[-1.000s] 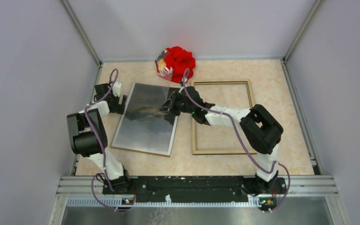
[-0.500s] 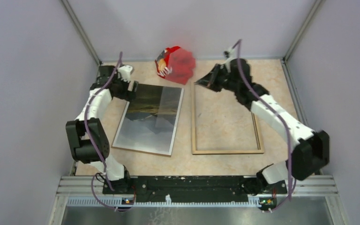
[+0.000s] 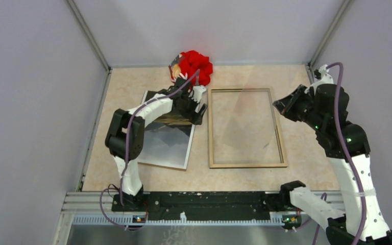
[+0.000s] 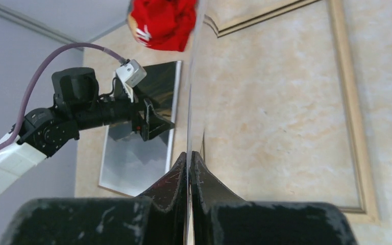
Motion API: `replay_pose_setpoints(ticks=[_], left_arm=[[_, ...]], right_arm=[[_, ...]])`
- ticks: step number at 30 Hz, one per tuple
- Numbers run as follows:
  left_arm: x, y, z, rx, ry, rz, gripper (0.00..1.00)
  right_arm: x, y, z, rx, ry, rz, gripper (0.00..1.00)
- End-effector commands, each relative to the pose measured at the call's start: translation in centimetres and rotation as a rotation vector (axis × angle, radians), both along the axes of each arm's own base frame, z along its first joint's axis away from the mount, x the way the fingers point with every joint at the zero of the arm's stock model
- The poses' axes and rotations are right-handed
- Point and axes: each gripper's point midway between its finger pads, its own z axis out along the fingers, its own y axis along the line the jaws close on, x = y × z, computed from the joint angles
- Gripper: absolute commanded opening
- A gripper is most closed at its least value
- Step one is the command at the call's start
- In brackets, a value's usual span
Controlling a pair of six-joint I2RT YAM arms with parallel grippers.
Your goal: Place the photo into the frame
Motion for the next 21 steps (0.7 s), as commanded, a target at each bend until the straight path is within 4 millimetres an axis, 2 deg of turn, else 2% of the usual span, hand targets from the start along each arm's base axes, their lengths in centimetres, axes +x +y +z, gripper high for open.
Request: replay_pose_setpoints(ticks=[1,6,10,13,17,21], left_arm=[[-0.6,-4.4,-0.8,-0.041,0.049,-0.032,0.98],[-1.5,-7.7,-2.1,-0.074,0.097,-0.090,0.98],[-1.9,-8.7,-2.5,-0.079,0.107,-0.113,0.93],[-2.0,-8.4,-3.4,-0.049,0.104,-0.112,0.85],[-1.8,-6.8,-4.9,0.033,0.073,-0.102,0.66],[-2.5,-5.4,-6.0,0.079,0.056,-0.117,0.50]], right_arm=[[-2.9,-3.6,0.7,-0.099,0.007,-0.119,0.00],[-3.1,-3.6,0.2,-0.113,0.025,-0.113,0.00],[-2.6,-3.2,-0.5,-0.111,0.037,-0.096,0.00],[-2.3,-2.7,-1.1,-0.104,0.044,-0.077,0.00],[-1.7,-1.9,-1.8,-0.094,0.058,-0.043,0.00],[-1.2,-1.6,-2.1,-0.095,0.059,-0.030,0.00]])
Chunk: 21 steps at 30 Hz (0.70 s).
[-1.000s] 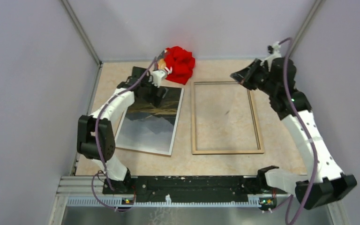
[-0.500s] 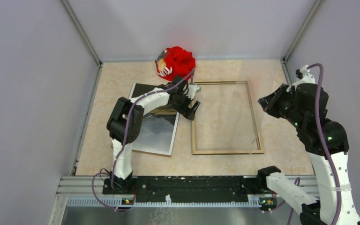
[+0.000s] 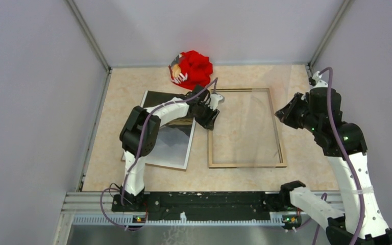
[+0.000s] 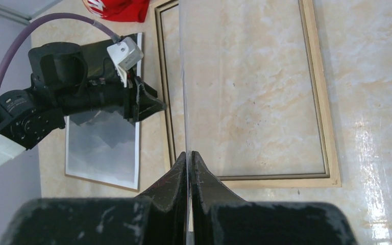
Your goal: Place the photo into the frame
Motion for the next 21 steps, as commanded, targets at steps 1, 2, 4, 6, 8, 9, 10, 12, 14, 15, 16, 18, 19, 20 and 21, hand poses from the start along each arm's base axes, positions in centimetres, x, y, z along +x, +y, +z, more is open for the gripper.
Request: replay_pose_setpoints(ticks=[1,2,4,6,8,9,10,12,14,15,16,18,19,20,21], left_arm=[[0.0,2.7,-1.9,0.114,-0.058,0.003,0.47],[-0.1,3.0,-2.0,0.122,-0.062,0.005,0.46],[-0.2,3.6,-2.0,0.139,-0.070,0.014,0.45],[-0.4,4.1,-1.9,0.151,-0.092,0.010,0.43],[-0.6,4.8,-1.9,0.172,-0.113,-0.002,0.43],[-0.7,5.2,-2.0,0.185,-0.117,0.001,0.43],[-0.9,5.5,-2.0,0.195,-0.117,0.001,0.43],[-1.6,5.9,-2.1,0.197,-0.110,-0.007,0.43],[-2.0,6.0,-1.9,0.189,-0.110,-0.014,0.43],[-2.1,6.0,-1.7,0.186,-0.114,-0.013,0.44],[-2.1,6.1,-1.6,0.186,-0.115,-0.013,0.47],[-1.9,5.9,-0.9,0.178,-0.124,-0.010,0.55],[-1.7,5.6,-0.2,0.164,-0.126,-0.006,0.61],[-1.6,5.3,0.6,0.149,-0.123,-0.004,0.63],[-1.6,5.0,1.4,0.135,-0.116,-0.001,0.67]], right_arm=[[1.2,1.0,1.7,0.029,-0.082,0.045,0.00],[1.2,1.2,1.6,0.034,-0.079,0.052,0.00],[1.4,1.5,1.4,0.042,-0.075,0.063,0.00],[1.5,1.9,1.2,0.057,-0.074,0.076,0.00],[1.7,2.3,1.0,0.070,-0.072,0.092,0.00],[1.8,2.5,1.0,0.077,-0.070,0.098,0.00],[2.0,2.7,0.9,0.084,-0.069,0.103,0.00],[2.2,3.2,0.8,0.103,-0.071,0.124,0.00],[2.4,3.6,0.7,0.115,-0.070,0.138,0.00],[2.6,3.8,0.7,0.118,-0.070,0.143,0.00],[2.7,3.8,0.6,0.119,-0.069,0.144,0.00],[3.0,4.0,0.4,0.123,-0.067,0.148,0.00],[3.1,4.1,0.2,0.125,-0.064,0.151,0.00],[3.2,4.2,0.0,0.129,-0.059,0.152,0.00],[3.4,4.4,0.0,0.133,-0.060,0.157,0.00]])
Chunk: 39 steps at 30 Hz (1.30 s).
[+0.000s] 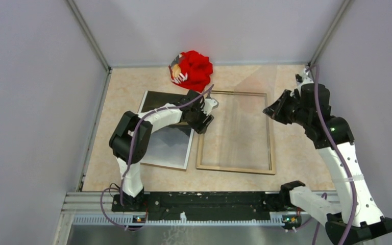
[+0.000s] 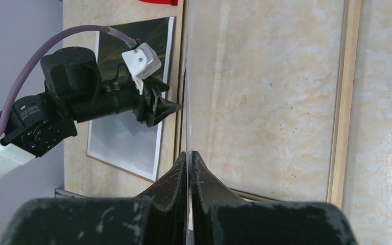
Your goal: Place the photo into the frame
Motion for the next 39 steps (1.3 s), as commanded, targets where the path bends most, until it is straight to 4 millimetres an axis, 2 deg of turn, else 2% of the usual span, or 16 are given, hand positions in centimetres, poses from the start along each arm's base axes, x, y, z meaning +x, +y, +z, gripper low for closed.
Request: replay_pose_setpoints(ticks=[1,3,5,8,11,16,19,22,23,31,34,39], left_arm=[[-0.8,1.2,2.2,0.034,0.034,0.010,0.73],[-0.3,0.8,4.8,-0.006,0.004,0.020,0.83],[0.3,1.0,7.3,-0.044,-0.038,0.035,0.89],[1.1,2.3,10.2,-0.101,-0.069,0.069,0.93],[2.0,4.4,11.8,-0.149,-0.069,0.112,0.93],[2.5,6.8,11.0,-0.149,-0.034,0.163,0.85],[2.0,7.0,10.9,-0.195,0.006,0.148,0.77],[1.5,7.0,10.9,-0.207,0.019,0.126,0.73],[1.4,7.1,10.8,-0.202,0.019,0.127,0.73],[1.2,7.4,8.8,-0.181,0.048,0.135,0.69],[1.3,7.5,8.0,-0.169,0.061,0.142,0.68],[0.7,7.0,6.9,-0.175,0.095,0.133,0.66]], right_arm=[[1.4,1.1,1.5,0.056,-0.071,0.026,0.00],[1.8,1.5,1.8,0.071,-0.075,0.038,0.00],[2.3,2.0,2.2,0.083,-0.081,0.053,0.00],[3.1,2.6,2.6,0.100,-0.080,0.073,0.00],[3.9,3.5,2.8,0.137,-0.075,0.094,0.00],[5.0,6.0,3.0,0.262,-0.056,0.167,0.00],[5.9,6.9,2.5,0.297,-0.045,0.193,0.00],[6.9,7.1,0.6,0.313,-0.007,0.215,0.00],[7.1,7.1,-0.8,0.322,0.016,0.222,0.00],[7.8,6.0,-8.1,0.299,0.093,0.224,0.00],[7.8,5.2,-9.4,0.306,0.098,0.204,0.00],[7.8,3.9,-10.3,0.296,0.077,0.176,0.00]])
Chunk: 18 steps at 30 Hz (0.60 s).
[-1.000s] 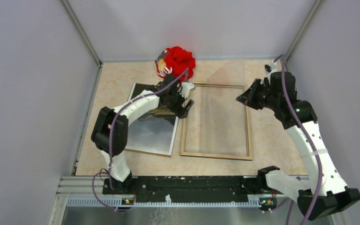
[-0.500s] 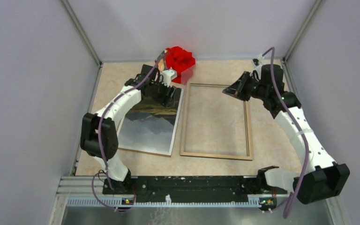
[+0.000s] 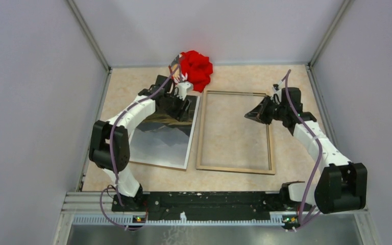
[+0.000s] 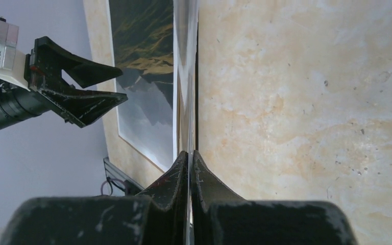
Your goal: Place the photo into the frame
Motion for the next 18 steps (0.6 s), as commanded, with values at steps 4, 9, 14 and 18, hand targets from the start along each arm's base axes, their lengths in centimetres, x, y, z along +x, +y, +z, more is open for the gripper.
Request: replay_pose_setpoints(ticks=[4,9,14,18], left_arm=[[-0.8,-1.5,-1.6,-0.015,0.041,-0.028,0.65],[-1.2,-2.4,-2.0,-0.009,0.054,-0.050,0.65],[-1.1,-2.6,-2.5,-0.002,0.065,-0.054,0.65],[-1.1,-2.9,-2.9,0.008,0.069,-0.062,0.65]], right_arm=[[1.2,-1.8,1.6,-0.053,-0.156,-0.023,0.00],[0.9,-2.7,0.1,-0.088,-0.149,-0.051,0.00],[0.8,-3.7,-1.4,-0.108,-0.121,-0.081,0.00],[0.7,-4.6,-2.1,-0.114,-0.115,-0.112,0.00]])
